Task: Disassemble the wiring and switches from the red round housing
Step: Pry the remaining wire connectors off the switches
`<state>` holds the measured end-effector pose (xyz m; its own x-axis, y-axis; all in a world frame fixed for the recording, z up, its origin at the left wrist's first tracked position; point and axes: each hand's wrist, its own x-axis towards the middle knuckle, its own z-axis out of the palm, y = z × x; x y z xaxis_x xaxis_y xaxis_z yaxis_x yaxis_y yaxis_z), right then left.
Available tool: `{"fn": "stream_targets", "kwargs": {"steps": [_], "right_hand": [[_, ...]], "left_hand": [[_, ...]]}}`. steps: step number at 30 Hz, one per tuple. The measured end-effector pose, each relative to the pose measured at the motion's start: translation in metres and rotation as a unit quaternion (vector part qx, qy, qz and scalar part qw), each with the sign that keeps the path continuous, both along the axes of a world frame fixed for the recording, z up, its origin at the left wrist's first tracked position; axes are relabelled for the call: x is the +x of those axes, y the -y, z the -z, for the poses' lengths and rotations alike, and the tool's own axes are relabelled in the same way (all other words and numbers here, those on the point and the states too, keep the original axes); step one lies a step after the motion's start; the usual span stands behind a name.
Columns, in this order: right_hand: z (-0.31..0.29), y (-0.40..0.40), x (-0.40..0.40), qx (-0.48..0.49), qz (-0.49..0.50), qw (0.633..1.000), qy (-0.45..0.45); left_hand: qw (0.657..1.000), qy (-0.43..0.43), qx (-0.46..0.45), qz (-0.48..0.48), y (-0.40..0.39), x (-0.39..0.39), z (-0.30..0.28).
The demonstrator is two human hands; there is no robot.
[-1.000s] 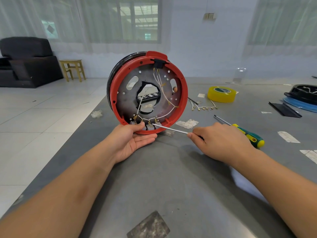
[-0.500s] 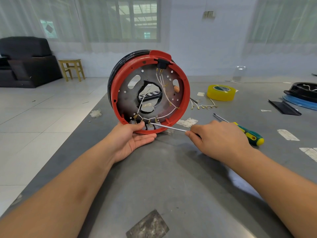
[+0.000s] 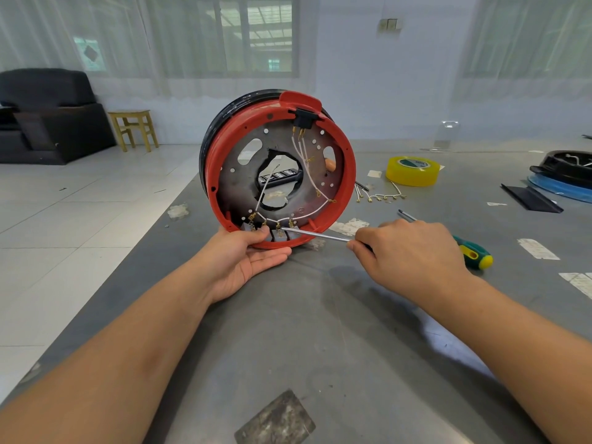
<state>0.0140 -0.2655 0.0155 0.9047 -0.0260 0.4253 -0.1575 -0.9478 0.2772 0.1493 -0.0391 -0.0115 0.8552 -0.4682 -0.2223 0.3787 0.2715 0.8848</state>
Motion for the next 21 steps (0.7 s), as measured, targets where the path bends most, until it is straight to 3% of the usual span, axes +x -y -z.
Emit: {"fn": "stream_targets", "kwargs": {"steps": [13, 21], "right_hand": [[-0.0057, -0.0044, -0.0022, 0.038, 0.016, 0.999, -0.023], [0.0030, -0.0036, -0.0004, -0.003, 0.016, 0.999, 0.028]], "left_hand": [[1.000, 0.006, -0.001, 0.000, 0.0012, -0.0002, -0.0004], [1.000, 0.009, 0.000, -0.003, 0.0019, 0.0003, 0.0000]]}}
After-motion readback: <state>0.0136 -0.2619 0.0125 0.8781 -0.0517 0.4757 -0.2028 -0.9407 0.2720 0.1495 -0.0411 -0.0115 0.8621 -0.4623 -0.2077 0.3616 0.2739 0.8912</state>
